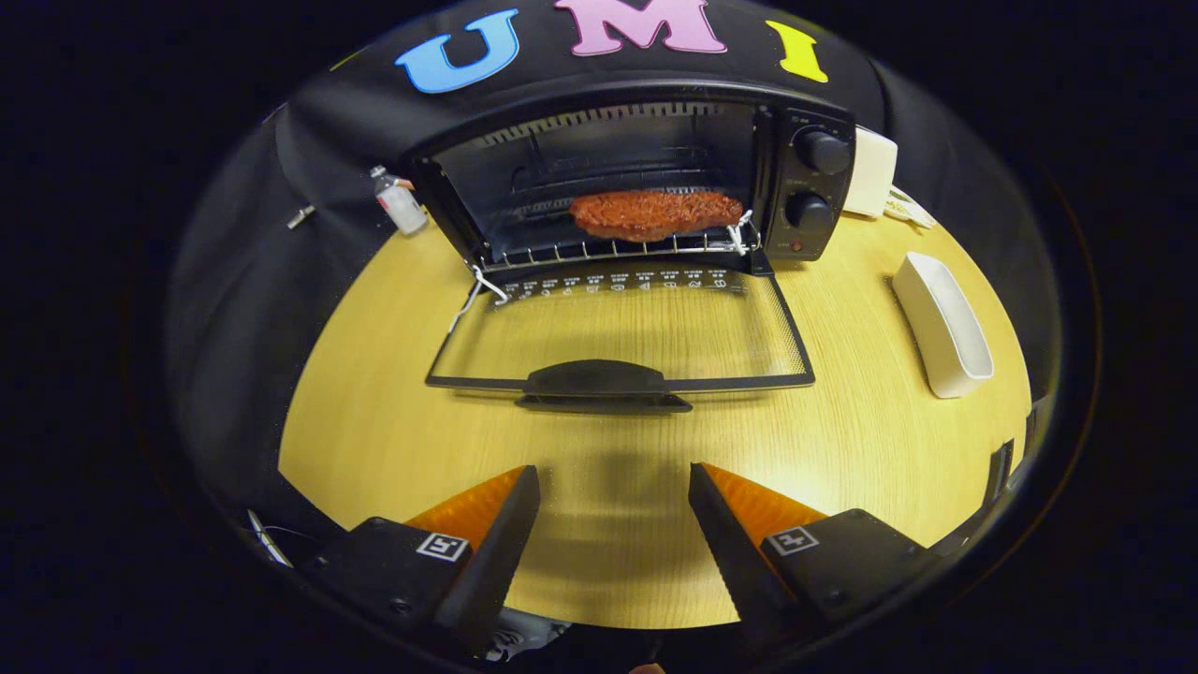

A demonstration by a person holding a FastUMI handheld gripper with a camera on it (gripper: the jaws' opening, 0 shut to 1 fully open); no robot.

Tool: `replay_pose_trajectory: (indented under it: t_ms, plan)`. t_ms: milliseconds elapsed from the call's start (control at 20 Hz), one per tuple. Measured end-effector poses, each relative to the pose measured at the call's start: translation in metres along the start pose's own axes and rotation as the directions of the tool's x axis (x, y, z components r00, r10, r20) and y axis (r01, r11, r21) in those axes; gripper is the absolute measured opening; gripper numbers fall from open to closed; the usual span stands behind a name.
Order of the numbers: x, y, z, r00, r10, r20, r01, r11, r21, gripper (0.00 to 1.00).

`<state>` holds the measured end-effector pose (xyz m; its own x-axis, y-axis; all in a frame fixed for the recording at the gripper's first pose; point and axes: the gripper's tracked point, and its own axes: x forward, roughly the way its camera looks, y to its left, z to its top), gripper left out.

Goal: Open the toaster oven, put the food inside, and close the toaster oven door.

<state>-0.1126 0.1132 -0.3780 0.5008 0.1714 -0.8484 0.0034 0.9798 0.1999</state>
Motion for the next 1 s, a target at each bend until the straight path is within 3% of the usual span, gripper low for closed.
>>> replay_pose_trajectory:
  t_ms: [500, 1000]
  plan:
    - [0.033, 0.002, 0.022, 0.991, -0.126, -0.034, 0.126, 0.992, -0.014, 1.00]
    - [-0.001, 0.001, 0.055, 0.991, -0.123, 0.056, 0.124, 0.992, -0.007, 0.99]
